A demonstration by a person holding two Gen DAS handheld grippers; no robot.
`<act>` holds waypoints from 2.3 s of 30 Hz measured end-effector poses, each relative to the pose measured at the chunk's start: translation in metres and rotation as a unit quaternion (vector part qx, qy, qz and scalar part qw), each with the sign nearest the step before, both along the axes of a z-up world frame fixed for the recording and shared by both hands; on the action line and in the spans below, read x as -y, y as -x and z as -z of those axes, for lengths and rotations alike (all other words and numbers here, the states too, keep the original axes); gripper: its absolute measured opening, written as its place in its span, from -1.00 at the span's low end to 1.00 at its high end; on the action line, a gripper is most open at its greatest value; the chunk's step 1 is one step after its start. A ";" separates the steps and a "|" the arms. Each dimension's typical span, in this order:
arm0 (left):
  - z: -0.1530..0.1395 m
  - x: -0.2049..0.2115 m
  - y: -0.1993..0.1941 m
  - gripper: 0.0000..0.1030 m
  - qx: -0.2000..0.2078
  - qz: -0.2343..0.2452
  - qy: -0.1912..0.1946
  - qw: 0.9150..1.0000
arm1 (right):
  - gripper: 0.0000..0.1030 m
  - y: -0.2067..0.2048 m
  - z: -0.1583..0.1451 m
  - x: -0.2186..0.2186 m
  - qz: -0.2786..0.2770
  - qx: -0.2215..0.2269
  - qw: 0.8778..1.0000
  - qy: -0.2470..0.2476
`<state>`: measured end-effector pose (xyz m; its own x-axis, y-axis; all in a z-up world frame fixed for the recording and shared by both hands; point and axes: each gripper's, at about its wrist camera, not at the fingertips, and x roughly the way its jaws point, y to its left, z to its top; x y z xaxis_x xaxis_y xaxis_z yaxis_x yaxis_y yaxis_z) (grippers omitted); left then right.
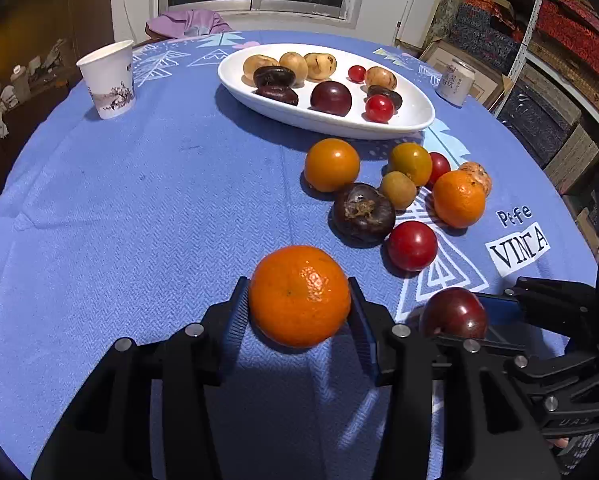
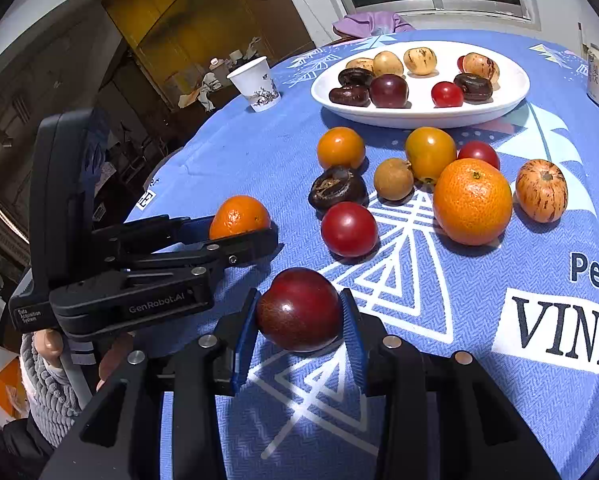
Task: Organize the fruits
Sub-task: 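Grasp an orange with the left gripper while the right grasps a dark red plum, then carry the orange and dark red plum onto the white plate and open both grippers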
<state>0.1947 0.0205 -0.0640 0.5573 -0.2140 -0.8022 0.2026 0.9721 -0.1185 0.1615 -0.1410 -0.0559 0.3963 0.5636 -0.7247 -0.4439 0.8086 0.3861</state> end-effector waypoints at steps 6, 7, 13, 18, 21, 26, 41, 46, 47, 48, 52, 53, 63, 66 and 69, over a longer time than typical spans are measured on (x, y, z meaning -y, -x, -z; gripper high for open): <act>-0.002 -0.007 -0.001 -0.13 0.005 -0.018 0.009 1.000 | -0.22 -0.001 -0.001 0.001 0.002 0.003 1.000 -0.003; -0.003 -0.007 0.000 -0.14 0.010 -0.020 0.006 1.000 | -0.22 0.000 -0.001 0.001 0.002 0.004 1.000 -0.004; -0.025 -0.014 -0.005 -0.14 0.040 -0.038 0.021 0.998 | -0.22 0.000 -0.020 0.015 0.025 0.041 0.999 -0.009; -0.095 -0.010 -0.034 -0.14 0.100 -0.048 0.001 0.994 | -0.22 -0.024 -0.112 0.047 0.072 0.127 0.989 -0.011; -0.141 -0.003 -0.057 -0.14 0.148 -0.058 0.006 0.987 | -0.22 -0.049 -0.174 0.063 0.118 0.190 0.975 -0.017; -0.166 0.019 -0.108 -0.14 0.173 -0.064 0.022 0.983 | -0.22 -0.101 -0.193 0.058 0.151 0.213 0.965 -0.025; -0.078 0.014 -0.275 -0.14 0.059 -0.098 0.022 0.993 | -0.22 -0.241 -0.067 0.011 0.108 0.079 0.987 0.085; -0.048 0.013 -0.292 -0.14 0.015 -0.084 0.032 0.996 | -0.21 -0.242 -0.050 0.003 0.101 0.061 0.988 0.096; -0.044 0.012 -0.294 -0.14 0.010 -0.082 0.037 0.996 | -0.22 -0.242 -0.048 0.001 0.100 0.060 0.988 0.098; -0.042 0.012 -0.294 -0.14 0.008 -0.081 0.038 0.996 | -0.22 -0.241 -0.047 0.000 0.100 0.059 0.988 0.100; -0.035 0.016 -0.297 -0.14 0.006 -0.081 0.031 0.996 | -0.21 -0.241 -0.042 -0.003 0.098 0.052 0.988 0.105; -0.034 0.018 -0.296 -0.14 0.011 -0.081 0.025 0.996 | -0.21 -0.242 -0.041 -0.003 0.097 0.051 0.988 0.105; -0.041 0.024 -0.290 0.08 0.037 -0.082 0.003 0.996 | -0.19 -0.251 -0.034 0.002 0.103 0.034 0.989 0.101; -0.049 0.025 -0.284 0.32 0.064 -0.091 -0.009 0.994 | -0.14 -0.251 -0.035 0.004 0.105 0.034 0.989 0.099; -0.056 0.028 -0.279 0.32 0.083 -0.094 -0.022 0.992 | -0.11 -0.249 -0.041 0.006 0.108 0.041 0.989 0.094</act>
<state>0.4733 -0.0074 -0.0081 0.7098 -0.0603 -0.7018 0.0299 0.9980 -0.0555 0.4106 -0.1475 -0.0151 0.5545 0.3178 -0.7691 -0.2771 0.9420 0.1894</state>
